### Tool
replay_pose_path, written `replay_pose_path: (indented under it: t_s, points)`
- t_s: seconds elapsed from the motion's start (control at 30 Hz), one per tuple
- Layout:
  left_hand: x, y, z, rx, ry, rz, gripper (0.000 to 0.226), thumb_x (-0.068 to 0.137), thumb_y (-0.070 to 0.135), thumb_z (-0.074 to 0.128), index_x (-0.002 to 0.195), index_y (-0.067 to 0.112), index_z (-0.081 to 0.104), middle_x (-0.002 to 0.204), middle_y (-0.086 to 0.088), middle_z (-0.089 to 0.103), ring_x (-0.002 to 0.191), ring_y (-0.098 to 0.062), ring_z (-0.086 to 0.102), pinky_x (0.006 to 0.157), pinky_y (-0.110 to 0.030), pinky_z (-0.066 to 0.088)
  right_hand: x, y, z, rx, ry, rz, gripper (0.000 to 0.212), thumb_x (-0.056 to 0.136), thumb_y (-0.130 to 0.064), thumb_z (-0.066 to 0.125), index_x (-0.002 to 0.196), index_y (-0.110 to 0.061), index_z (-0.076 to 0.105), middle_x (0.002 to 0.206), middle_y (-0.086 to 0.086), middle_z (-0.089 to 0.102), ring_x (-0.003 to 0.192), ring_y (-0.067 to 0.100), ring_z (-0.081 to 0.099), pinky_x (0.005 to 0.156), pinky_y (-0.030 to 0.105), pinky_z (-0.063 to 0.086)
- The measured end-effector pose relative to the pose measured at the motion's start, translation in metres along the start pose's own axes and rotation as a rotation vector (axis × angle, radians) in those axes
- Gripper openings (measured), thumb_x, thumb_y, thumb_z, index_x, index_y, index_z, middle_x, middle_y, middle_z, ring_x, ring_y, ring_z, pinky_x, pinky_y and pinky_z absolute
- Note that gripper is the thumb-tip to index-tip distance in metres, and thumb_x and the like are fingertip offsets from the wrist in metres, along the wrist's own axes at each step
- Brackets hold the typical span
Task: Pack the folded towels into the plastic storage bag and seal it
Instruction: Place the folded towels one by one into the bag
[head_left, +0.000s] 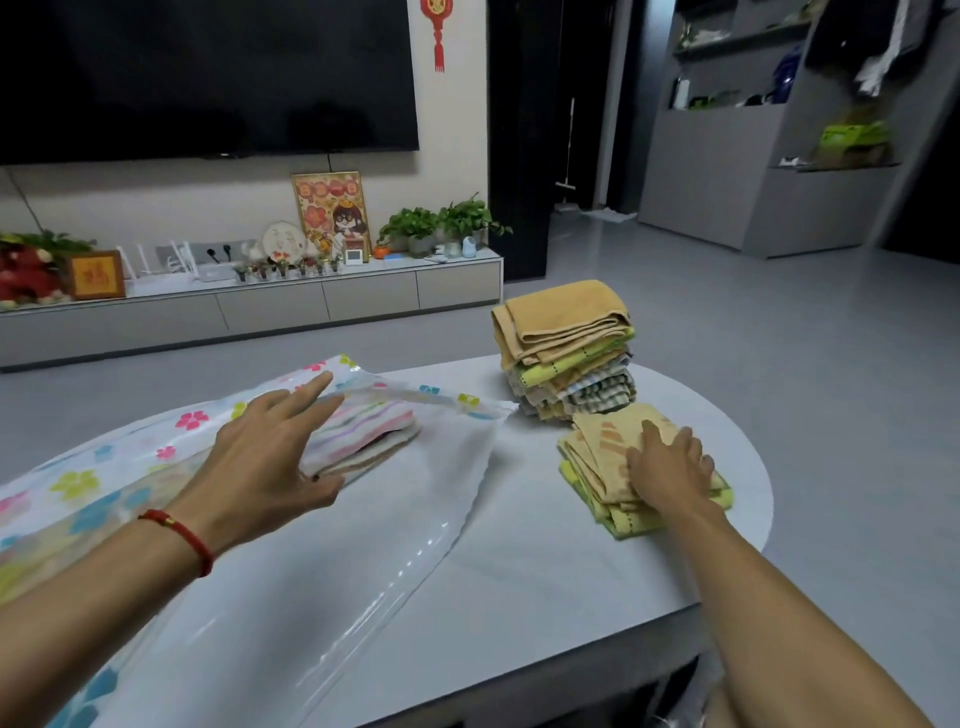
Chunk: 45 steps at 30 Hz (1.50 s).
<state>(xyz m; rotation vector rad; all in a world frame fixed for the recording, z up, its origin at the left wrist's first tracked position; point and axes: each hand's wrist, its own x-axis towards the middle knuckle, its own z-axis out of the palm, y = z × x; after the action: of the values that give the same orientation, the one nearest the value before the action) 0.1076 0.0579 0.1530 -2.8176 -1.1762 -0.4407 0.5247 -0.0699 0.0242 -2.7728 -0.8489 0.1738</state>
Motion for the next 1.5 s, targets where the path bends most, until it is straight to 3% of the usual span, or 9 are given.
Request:
replay_pose_path:
  t_s: [0.1, 0.33, 0.47, 0.6, 0.73, 0.93, 1.13, 1.37, 1.5]
  points:
    - [-0.002, -0.004, 0.002, 0.029, -0.018, -0.002, 0.091, 0.067, 0.048, 0.078, 0.148, 0.032, 0.039, 0.161, 0.013, 0.021, 0.137, -0.032, 0.036, 0.103, -0.053, 0.043, 0.015, 0.003, 0.002, -0.011, -0.086, 0.103, 0.059, 0.105, -0.048, 0.028, 0.157, -0.020, 0.027, 0.157, 0.031, 0.029, 0.140, 0.046, 0.030, 0.116, 0.052, 0.021]
    - [-0.010, -0.002, -0.002, 0.057, -0.023, -0.023, 0.088, 0.068, 0.049, 0.081, 0.146, 0.038, 0.040, 0.163, 0.009, 0.020, 0.137, -0.032, 0.034, 0.099, -0.054, 0.046, 0.027, 0.011, -0.020, 0.226, 0.025, 0.041, 0.057, 0.090, -0.011, 0.060, 0.141, -0.024, 0.038, 0.126, 0.018, 0.054, 0.114, 0.039, 0.054, 0.094, 0.046, 0.046]
    - [-0.032, -0.007, -0.006, 0.058, -0.034, -0.055, 0.075, 0.068, 0.043, 0.082, 0.137, 0.042, 0.051, 0.163, 0.001, 0.020, 0.135, -0.034, 0.035, 0.102, -0.054, 0.044, 0.029, 0.017, -0.047, 0.551, -0.325, 0.080, 0.075, 0.082, -0.021, 0.081, 0.140, -0.034, 0.037, 0.124, 0.010, 0.049, 0.110, 0.036, 0.056, 0.090, 0.045, 0.054]
    - [-0.058, -0.006, -0.007, 0.075, -0.114, -0.087, 0.060, 0.071, 0.043, 0.079, 0.127, 0.047, 0.057, 0.162, -0.004, 0.023, 0.128, -0.035, 0.043, 0.099, -0.049, 0.046, 0.010, 0.016, -0.052, 0.902, -0.573, 0.017, 0.049, 0.087, -0.011, 0.075, 0.130, -0.030, 0.062, 0.129, 0.014, 0.063, 0.115, 0.036, 0.063, 0.099, 0.052, 0.057]
    - [-0.067, -0.003, -0.016, 0.110, -0.137, -0.124, 0.052, 0.079, 0.046, 0.070, 0.129, 0.047, 0.055, 0.161, 0.004, 0.027, 0.121, -0.025, 0.053, 0.087, -0.038, 0.054, -0.025, 0.011, -0.061, 1.077, -0.721, -0.144, 0.035, 0.089, -0.009, 0.073, 0.118, -0.028, 0.076, 0.131, 0.017, 0.066, 0.111, 0.038, 0.066, 0.085, 0.046, 0.062]
    - [-0.066, -0.020, -0.038, 0.059, -0.179, -0.106, 0.076, 0.074, 0.033, 0.075, 0.142, 0.040, 0.042, 0.157, 0.011, 0.033, 0.123, -0.024, 0.052, 0.090, -0.042, 0.053, -0.083, -0.032, -0.073, 1.070, -1.066, -0.422, 0.040, 0.093, -0.008, 0.068, 0.130, -0.021, 0.068, 0.131, 0.024, 0.067, 0.104, 0.037, 0.068, 0.079, 0.043, 0.061]
    - [-0.048, -0.042, -0.077, 0.126, -0.309, -0.035, 0.106, 0.072, 0.025, 0.080, 0.156, 0.023, 0.015, 0.165, 0.005, 0.007, 0.141, -0.022, 0.030, 0.115, -0.030, 0.025, -0.148, -0.134, -0.042, 1.091, -1.307, -0.613, 0.043, 0.095, -0.001, 0.065, 0.134, -0.019, 0.063, 0.116, 0.010, 0.071, 0.096, 0.025, 0.071, 0.073, 0.034, 0.060]
    - [-0.020, -0.052, -0.105, 0.107, -0.408, -0.037, 0.116, 0.073, 0.030, 0.081, 0.157, 0.026, 0.001, 0.163, 0.015, -0.010, 0.146, -0.014, 0.021, 0.113, -0.023, 0.022, -0.211, -0.282, 0.042, 1.509, -1.163, -0.344, 0.043, 0.095, 0.007, 0.057, 0.127, -0.021, 0.067, 0.129, 0.019, 0.068, 0.107, 0.033, 0.069, 0.094, 0.046, 0.059]
    - [-0.009, -0.054, -0.111, 0.090, -0.370, -0.015, 0.114, 0.073, 0.037, 0.080, 0.157, 0.026, 0.004, 0.163, 0.018, -0.009, 0.147, -0.010, 0.020, 0.108, -0.016, 0.020, -0.221, -0.367, 0.066, 1.720, -0.897, -0.274, 0.042, 0.094, -0.008, 0.058, 0.119, -0.040, 0.067, 0.130, 0.018, 0.066, 0.094, 0.026, 0.060, 0.066, 0.034, 0.055]
